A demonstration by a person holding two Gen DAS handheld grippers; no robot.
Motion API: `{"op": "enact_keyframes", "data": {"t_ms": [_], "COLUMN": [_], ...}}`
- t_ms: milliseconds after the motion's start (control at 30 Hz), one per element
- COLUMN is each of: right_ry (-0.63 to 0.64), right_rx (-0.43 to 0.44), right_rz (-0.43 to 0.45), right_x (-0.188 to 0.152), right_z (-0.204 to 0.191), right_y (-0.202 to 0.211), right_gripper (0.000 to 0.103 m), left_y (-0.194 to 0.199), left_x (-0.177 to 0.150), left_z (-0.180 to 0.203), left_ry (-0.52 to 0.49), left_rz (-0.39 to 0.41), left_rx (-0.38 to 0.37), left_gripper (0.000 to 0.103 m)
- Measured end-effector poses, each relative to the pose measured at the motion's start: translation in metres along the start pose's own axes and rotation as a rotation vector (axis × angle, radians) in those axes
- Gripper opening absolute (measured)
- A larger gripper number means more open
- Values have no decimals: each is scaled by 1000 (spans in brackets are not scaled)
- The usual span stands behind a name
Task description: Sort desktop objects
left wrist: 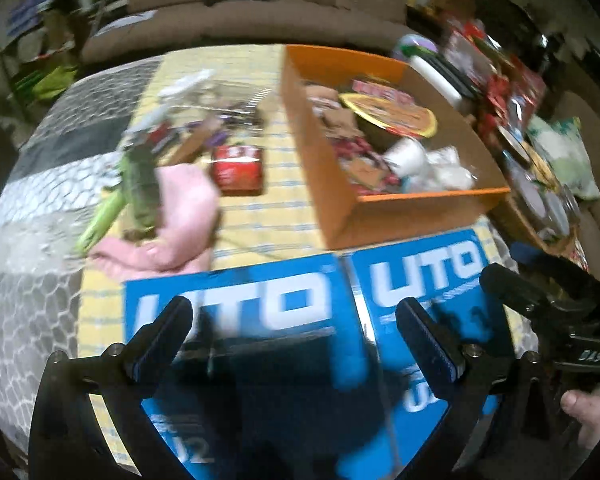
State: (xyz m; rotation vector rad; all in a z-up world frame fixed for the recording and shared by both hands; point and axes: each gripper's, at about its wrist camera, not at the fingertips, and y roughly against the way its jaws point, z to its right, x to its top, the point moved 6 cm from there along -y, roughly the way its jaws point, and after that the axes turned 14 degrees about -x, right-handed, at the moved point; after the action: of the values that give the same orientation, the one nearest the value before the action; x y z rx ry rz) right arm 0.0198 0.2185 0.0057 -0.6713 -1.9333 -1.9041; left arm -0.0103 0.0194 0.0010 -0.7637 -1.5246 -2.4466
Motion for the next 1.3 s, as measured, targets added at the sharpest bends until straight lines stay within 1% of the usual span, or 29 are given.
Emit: {"op": "enact_keyframes", "data": {"t_ms": [67, 133, 267, 300, 367, 433, 533, 600, 633, 700, 833, 1300], "right_ry": [-16, -34, -45, -40, -31, -24, 17, 44, 50, 42, 39, 39], "right_rx": [-23, -58, -122, -141, -142, -148, -215, -259, -265, -266, -280, -283], "right_rz": [12, 34, 38, 38, 24, 6, 14, 10, 14, 17, 20, 19], "right_x": [-3, -4, -3, -4, -4, -5, -3, -3, -2, 0, 3, 5], "right_z": [-7, -10, -11, -11, -13, -16, -20, -23, -25, -25, -26, -27], "right_y": [-5, -10, -25, -30, -37, -45, -53, -59, -60, -62, -64, -67], "right_gripper": [103, 103, 103, 103, 103, 103, 103, 103, 103, 103, 103, 103], "left_y": [1, -1, -15, -20, -27, -28, -31, -32, -33, -35, -38, -38], "left_x": [-6, -11, -15, -15, -16, -15, -11, -9, -8, -6, -3, -2], "left_z": [-12, -22, -36, -39, -44, -45, -47, -49, -50, -50, -51, -51], "left_ry": [13, 19, 17, 22, 31, 11, 13, 29, 29, 33, 37, 36], "left_rz": [31, 45, 45, 44, 47, 69, 94, 113, 129, 136, 135, 135], "left_rx": [26, 55, 119, 125, 129, 152, 162, 182, 198, 205, 201, 201], "left_gripper": [103, 103, 103, 103, 103, 103, 103, 103, 103, 103, 103, 103]}}
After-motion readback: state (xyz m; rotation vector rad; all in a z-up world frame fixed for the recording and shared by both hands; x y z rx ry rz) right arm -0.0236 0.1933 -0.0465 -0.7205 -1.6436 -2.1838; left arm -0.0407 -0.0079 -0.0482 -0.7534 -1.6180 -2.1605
